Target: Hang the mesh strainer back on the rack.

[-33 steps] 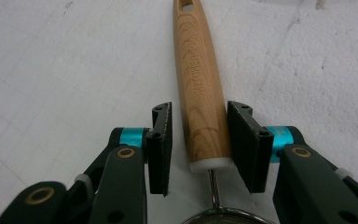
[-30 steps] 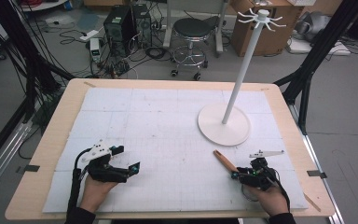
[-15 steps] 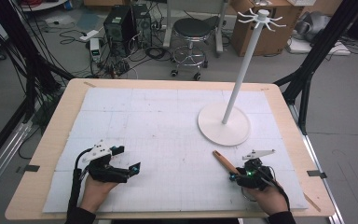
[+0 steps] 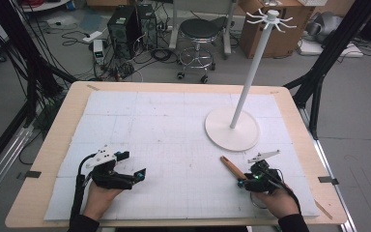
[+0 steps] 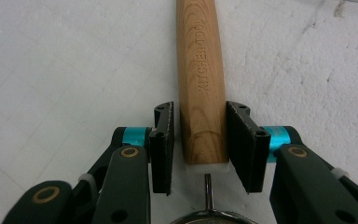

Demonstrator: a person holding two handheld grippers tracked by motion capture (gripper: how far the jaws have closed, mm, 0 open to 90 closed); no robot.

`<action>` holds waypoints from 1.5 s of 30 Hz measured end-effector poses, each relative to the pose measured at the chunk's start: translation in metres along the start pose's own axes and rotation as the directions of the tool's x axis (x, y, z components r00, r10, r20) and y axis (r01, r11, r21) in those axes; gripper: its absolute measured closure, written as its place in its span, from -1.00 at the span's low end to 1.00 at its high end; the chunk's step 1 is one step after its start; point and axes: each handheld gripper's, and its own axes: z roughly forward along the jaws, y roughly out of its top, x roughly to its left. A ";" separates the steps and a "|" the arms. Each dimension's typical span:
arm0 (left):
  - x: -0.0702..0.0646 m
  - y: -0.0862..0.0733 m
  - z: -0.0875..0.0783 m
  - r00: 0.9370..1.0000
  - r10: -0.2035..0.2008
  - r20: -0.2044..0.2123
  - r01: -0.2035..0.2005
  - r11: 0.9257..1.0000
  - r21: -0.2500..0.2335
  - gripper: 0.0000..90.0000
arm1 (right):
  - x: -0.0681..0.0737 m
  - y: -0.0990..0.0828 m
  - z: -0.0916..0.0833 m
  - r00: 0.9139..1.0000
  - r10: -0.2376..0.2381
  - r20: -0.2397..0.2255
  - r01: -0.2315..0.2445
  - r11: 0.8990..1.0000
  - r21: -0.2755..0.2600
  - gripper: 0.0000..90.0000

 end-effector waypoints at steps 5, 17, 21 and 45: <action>-0.001 0.000 0.001 1.000 0.001 -0.001 -0.001 1.000 0.002 -0.94 | 0.002 0.003 0.000 1.000 -0.005 0.012 0.005 1.000 0.022 0.41; -0.001 -0.001 0.001 1.000 0.003 -0.003 -0.003 1.000 0.006 -0.94 | 0.007 0.020 0.004 0.999 -0.017 0.045 0.010 0.989 0.149 0.42; -0.002 -0.001 0.002 1.000 0.009 0.001 -0.009 1.000 0.008 -0.94 | 0.012 0.024 0.006 0.997 -0.026 0.071 0.012 0.983 0.183 0.43; -0.001 0.000 0.001 1.000 0.002 -0.002 -0.002 1.000 0.001 -0.94 | -0.001 0.013 -0.002 1.000 -0.024 -0.013 0.025 0.997 0.079 0.53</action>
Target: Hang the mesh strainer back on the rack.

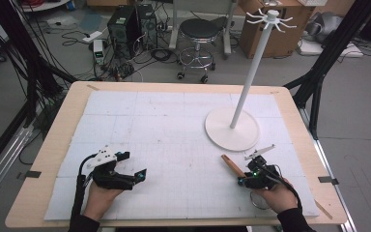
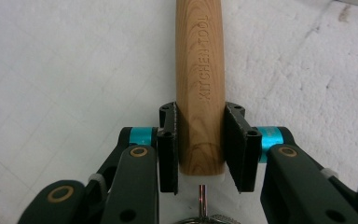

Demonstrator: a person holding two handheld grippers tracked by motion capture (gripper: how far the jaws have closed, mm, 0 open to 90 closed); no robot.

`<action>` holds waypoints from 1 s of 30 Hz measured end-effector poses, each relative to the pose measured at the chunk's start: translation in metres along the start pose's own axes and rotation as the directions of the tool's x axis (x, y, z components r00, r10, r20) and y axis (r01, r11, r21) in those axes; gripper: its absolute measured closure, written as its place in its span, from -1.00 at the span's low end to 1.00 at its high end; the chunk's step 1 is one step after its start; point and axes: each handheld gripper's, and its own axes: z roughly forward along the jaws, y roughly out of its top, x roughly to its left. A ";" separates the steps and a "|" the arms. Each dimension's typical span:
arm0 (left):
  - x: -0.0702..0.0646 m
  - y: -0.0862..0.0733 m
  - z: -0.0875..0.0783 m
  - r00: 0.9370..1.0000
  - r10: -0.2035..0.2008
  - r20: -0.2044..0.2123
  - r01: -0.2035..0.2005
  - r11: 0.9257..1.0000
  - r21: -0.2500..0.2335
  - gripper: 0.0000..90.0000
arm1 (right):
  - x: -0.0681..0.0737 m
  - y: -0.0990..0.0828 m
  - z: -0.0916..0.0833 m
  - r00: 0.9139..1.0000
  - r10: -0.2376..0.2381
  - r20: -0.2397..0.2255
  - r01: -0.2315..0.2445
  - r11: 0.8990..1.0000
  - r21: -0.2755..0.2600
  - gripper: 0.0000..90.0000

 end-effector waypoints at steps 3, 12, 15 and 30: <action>0.001 0.000 0.000 1.000 0.002 0.000 -0.002 1.000 0.003 -0.94 | -0.002 -0.001 -0.005 1.000 0.017 -0.019 -0.018 0.999 -0.030 0.53; 0.000 0.000 -0.001 1.000 -0.001 -0.001 0.001 1.000 -0.001 -0.94 | -0.006 -0.001 -0.015 0.998 0.053 -0.022 -0.055 0.992 -0.113 0.53; 0.000 0.000 -0.001 1.000 -0.001 -0.002 0.001 1.000 -0.003 -0.94 | -0.009 -0.003 -0.019 0.996 0.070 -0.058 -0.078 0.983 -0.164 0.53; 0.000 0.000 -0.001 1.000 0.001 0.000 -0.001 1.000 -0.003 -0.94 | -0.024 -0.008 -0.054 0.969 0.148 -0.197 -0.226 0.851 -0.475 0.53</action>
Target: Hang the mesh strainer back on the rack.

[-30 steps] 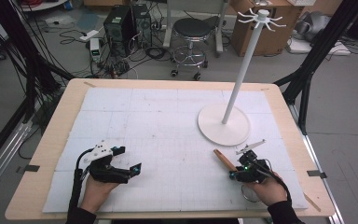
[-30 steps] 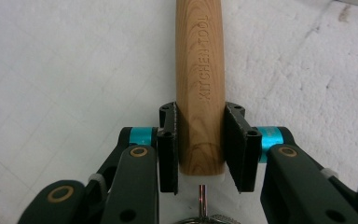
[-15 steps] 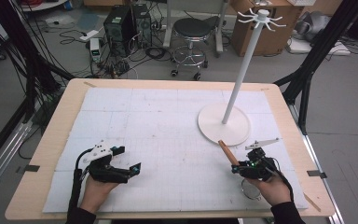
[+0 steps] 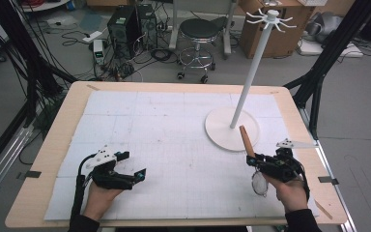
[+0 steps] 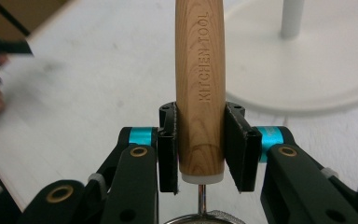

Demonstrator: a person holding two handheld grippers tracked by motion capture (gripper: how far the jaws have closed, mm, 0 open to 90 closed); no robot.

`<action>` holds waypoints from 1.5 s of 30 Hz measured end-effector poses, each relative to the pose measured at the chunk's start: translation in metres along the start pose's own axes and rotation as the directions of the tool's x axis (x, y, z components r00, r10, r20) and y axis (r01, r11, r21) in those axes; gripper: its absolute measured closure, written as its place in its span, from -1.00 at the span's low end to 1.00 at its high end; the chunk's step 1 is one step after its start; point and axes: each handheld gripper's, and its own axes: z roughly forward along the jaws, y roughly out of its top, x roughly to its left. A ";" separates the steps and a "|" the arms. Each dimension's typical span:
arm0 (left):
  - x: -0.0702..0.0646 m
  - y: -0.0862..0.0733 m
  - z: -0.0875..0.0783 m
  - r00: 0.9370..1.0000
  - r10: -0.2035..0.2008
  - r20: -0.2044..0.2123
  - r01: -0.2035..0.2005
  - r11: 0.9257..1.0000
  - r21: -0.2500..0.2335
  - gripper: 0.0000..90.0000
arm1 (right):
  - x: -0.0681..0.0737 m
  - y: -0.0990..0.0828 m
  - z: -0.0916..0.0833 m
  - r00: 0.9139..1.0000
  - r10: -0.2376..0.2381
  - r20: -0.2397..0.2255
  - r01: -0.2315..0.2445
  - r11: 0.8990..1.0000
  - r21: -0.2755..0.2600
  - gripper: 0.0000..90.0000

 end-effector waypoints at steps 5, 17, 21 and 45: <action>0.000 0.000 -0.001 1.000 -0.003 0.001 0.003 1.000 -0.003 -0.94 | 0.000 0.006 -0.004 1.000 0.023 -0.022 -0.024 0.996 -0.080 0.53; 0.001 0.000 -0.002 1.000 -0.007 0.000 0.007 1.000 -0.005 -0.94 | 0.003 0.013 -0.006 0.998 0.041 -0.039 -0.046 0.990 -0.137 0.53; 0.002 0.000 -0.002 1.000 -0.013 -0.001 0.013 1.000 -0.010 -0.94 | 0.003 0.016 -0.008 0.997 0.055 -0.049 -0.063 0.981 -0.182 0.53; 0.003 0.000 -0.005 1.000 -0.015 -0.005 0.015 1.000 -0.021 -0.94 | 0.010 0.051 -0.022 0.988 0.070 -0.140 -0.118 0.921 -0.372 0.53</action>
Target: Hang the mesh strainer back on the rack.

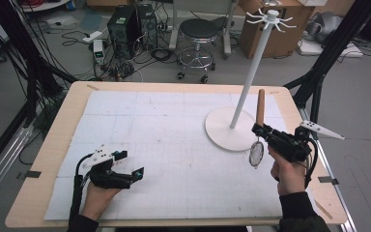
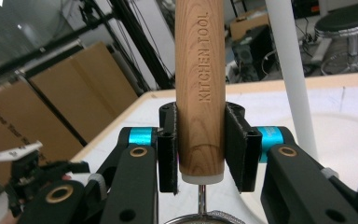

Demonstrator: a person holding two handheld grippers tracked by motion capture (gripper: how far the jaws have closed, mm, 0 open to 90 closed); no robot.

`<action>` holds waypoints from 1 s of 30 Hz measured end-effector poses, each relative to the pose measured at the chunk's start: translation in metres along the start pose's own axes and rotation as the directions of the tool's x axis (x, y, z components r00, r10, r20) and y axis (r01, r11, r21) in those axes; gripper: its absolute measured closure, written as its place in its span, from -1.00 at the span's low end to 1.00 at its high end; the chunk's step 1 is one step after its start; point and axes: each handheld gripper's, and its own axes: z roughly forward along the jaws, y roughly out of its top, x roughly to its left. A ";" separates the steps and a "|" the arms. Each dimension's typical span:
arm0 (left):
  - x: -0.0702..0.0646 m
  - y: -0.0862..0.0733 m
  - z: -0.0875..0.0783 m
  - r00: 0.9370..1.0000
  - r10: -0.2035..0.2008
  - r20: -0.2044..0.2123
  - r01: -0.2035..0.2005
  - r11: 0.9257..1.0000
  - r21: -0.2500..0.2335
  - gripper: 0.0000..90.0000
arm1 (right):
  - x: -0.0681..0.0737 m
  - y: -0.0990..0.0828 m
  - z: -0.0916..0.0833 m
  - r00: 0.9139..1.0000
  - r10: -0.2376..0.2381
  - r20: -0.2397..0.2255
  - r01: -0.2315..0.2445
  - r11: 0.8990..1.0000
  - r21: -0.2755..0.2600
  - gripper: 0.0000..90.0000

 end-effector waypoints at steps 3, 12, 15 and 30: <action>0.000 0.000 0.000 1.000 -0.001 0.000 0.001 1.000 0.001 -0.94 | 0.000 0.003 -0.001 1.000 0.006 -0.002 -0.006 1.000 -0.026 0.53; 0.001 0.000 0.000 1.000 -0.001 -0.005 0.001 1.000 0.000 -0.94 | 0.001 0.016 -0.005 0.999 0.029 -0.030 -0.032 0.995 -0.097 0.53; 0.001 0.000 0.000 1.000 -0.002 -0.005 0.002 1.000 0.000 -0.94 | 0.002 0.021 -0.005 0.999 0.029 -0.038 -0.033 0.992 -0.125 0.53; 0.002 0.000 -0.001 1.000 -0.002 -0.006 0.002 1.000 -0.002 -0.94 | 0.009 0.050 -0.004 0.996 0.026 -0.083 -0.043 0.976 -0.211 0.53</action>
